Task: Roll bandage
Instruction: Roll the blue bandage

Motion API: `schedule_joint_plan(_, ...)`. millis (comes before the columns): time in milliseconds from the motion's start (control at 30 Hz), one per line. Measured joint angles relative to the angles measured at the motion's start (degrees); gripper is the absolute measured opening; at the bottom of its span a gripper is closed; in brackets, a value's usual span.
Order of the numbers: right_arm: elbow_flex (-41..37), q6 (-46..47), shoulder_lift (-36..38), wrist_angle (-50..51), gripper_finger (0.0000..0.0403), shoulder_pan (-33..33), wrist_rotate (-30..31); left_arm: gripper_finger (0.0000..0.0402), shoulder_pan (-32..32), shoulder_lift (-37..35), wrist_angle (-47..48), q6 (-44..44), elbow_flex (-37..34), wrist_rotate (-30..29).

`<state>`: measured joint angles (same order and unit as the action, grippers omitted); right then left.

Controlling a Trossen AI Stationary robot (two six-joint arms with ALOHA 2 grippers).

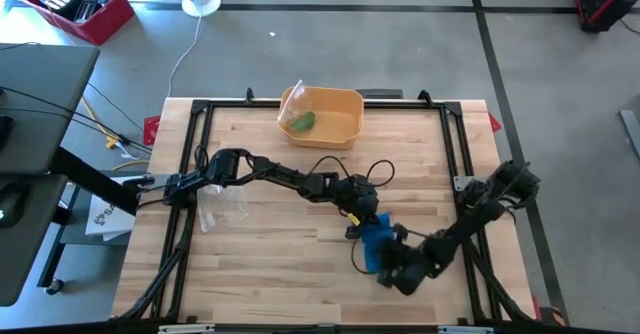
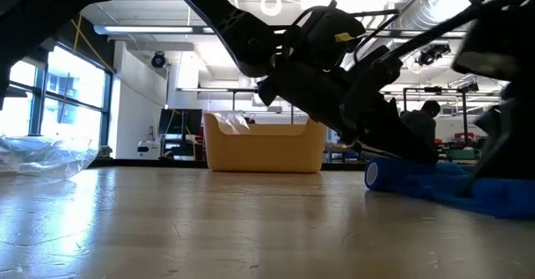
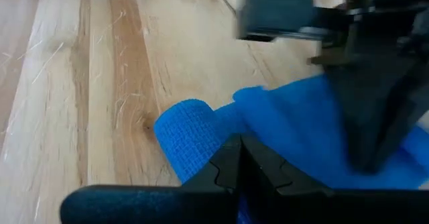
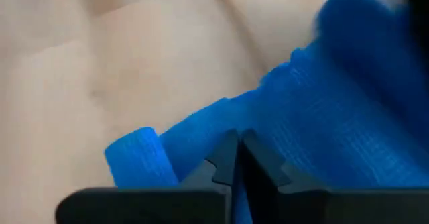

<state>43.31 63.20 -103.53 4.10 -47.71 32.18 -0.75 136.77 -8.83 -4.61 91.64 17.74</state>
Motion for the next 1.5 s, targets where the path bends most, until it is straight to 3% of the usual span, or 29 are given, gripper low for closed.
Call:
schedule_joint_plan(233, 1.6, 4.7, -0.5, -7.9, 0.0001, -12.7, -6.8, 0.0007, 0.9, 0.0, -0.9, -0.6, 0.0, 0.7)
schedule_joint_plan(400, 3.1, 6.1, -0.7, -5.8, 0.0001, -17.3, -4.3, 0.0007, 0.9, 0.0, -1.2, -0.1, 0.0, 0.8)
schedule_joint_plan(533, 3.1, 4.4, -0.7, -5.1, 0.0001, -15.9, 0.3, 0.0007, 0.5, 0.0, -1.5, -0.1, -0.1, 0.3)
schedule_joint_plan(667, 3.1, 0.2, -0.7, -5.2, 0.0, -10.0, 1.1, 0.0007, -0.1, 0.1, -2.1, -0.2, -0.1, 0.0)
schedule_joint_plan(867, 3.2, -8.4, -0.6, -5.5, 0.0, -2.4, -4.0, 0.0007, -0.6, 0.2, -4.1, 1.1, -0.1, 0.0)
schedule_joint_plan(1067, 3.2, -9.3, 0.9, -7.9, 0.0, -3.2, -9.6, 0.0007, -0.7, 0.2, -4.4, 1.4, -0.1, 0.2)
schedule_joint_plan(1233, 3.3, -10.2, 4.2, -7.9, 0.0, -4.3, -4.8, 0.0007, -0.8, 0.2, -4.6, 1.4, -0.1, 0.3)
schedule_joint_plan(1333, 3.4, -10.9, 6.0, -4.8, 0.0, -3.6, 1.6, 0.0007, -0.8, 0.2, -4.7, 1.4, -0.1, 0.4)
schedule_joint_plan(1500, 1.8, -3.8, 4.1, 4.1, 0.0, 0.4, 11.3, 0.0007, -0.9, 0.2, -4.7, 1.4, -0.1, 0.4)
